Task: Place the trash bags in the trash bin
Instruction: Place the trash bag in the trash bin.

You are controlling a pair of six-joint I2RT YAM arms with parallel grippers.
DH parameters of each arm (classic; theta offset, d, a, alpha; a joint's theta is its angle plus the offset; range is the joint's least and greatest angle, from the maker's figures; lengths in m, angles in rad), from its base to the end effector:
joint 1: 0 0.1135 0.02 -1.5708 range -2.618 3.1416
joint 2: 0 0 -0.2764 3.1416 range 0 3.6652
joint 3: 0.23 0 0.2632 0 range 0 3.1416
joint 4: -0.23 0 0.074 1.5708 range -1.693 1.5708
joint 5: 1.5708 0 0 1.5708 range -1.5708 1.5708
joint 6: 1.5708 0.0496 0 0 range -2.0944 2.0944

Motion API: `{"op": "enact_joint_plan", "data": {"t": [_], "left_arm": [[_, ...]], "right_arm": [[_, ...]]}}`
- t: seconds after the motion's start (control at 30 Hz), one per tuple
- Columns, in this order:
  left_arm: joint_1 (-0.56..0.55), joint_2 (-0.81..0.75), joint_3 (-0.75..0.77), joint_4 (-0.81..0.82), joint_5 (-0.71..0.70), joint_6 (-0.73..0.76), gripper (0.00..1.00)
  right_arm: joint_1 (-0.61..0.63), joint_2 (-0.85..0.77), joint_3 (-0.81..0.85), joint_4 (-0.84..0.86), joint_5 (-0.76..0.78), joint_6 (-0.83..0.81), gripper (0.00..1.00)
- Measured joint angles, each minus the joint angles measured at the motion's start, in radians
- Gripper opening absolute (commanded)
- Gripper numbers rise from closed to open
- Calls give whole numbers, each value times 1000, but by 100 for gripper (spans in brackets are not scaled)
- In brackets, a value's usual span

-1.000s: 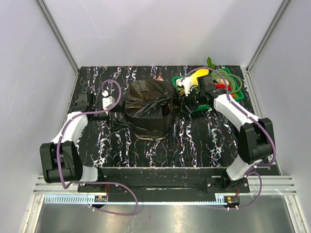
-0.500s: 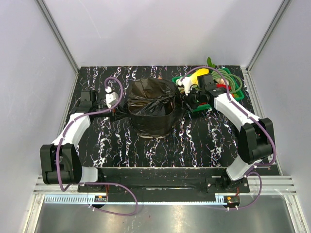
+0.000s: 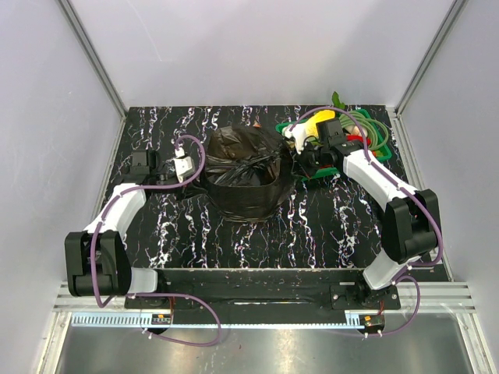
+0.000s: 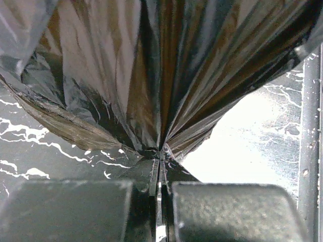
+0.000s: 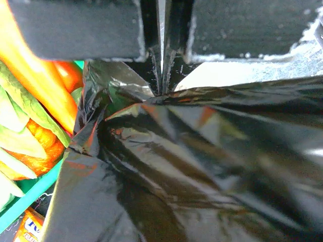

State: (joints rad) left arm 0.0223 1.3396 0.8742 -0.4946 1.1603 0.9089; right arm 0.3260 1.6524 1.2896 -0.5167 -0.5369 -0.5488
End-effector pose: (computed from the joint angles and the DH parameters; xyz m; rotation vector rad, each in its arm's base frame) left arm 0.2673 -0.0395 0.2443 1.2090 1.6001 -0.8722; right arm 0.3497 0.1450 0.2643 -1.2048 2.0277 0.5477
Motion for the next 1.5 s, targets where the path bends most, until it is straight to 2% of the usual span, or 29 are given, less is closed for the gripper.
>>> {"op": "enact_joint_plan", "data": {"t": [0.1, 0.13, 0.17, 0.33, 0.43, 0.47, 0.7, 1.03, 1.07, 1.13, 1.23, 1.4, 1.43, 1.47, 1.5], "left_arm": [[0, 10, -2, -11, -21, 16, 0], [0, 13, -2, -13, -26, 19, 0], [0, 13, -2, -13, -29, 20, 0], [0, 14, -2, -13, -33, 24, 0], [-2, 13, -2, -13, -33, 23, 0], [-3, 13, -2, -13, -34, 23, 0], [-13, 9, -2, -21, -44, 23, 0], [-13, 8, 8, -35, -59, 23, 0], [-18, 8, 8, -35, -59, 23, 0], [-25, 8, 10, -35, -64, 23, 0], [-36, 8, 10, -36, -67, 23, 0], [-37, 8, 19, -48, -75, 24, 0], [-37, 8, 22, -51, -77, 26, 0], [-37, 8, 23, -54, -78, 27, 0], [-37, 8, 24, -56, -79, 31, 0]], "right_arm": [[0, 0, -4, 11, -5, 8, 2], [0, 0, -7, 15, -6, 9, 6], [0, 0, -10, 18, -6, 9, 18], [0, -2, -19, 18, -1, 16, 55], [0, -27, -19, 17, 26, 17, 90], [0, -45, -19, 17, 33, 10, 98], [0, -164, 13, 0, 46, -80, 100], [0, -20, 109, -62, -35, -274, 100], [0, -3, 116, -64, -48, -286, 98], [0, 22, 128, -69, -77, -303, 87], [0, 44, 145, -79, -114, -319, 57], [0, 60, 150, -85, -149, -330, 21], [0, 62, 150, -87, -154, -330, 8], [0, 63, 148, -88, -155, -330, 0], [0, 63, 147, -89, -156, -330, 0]]}}
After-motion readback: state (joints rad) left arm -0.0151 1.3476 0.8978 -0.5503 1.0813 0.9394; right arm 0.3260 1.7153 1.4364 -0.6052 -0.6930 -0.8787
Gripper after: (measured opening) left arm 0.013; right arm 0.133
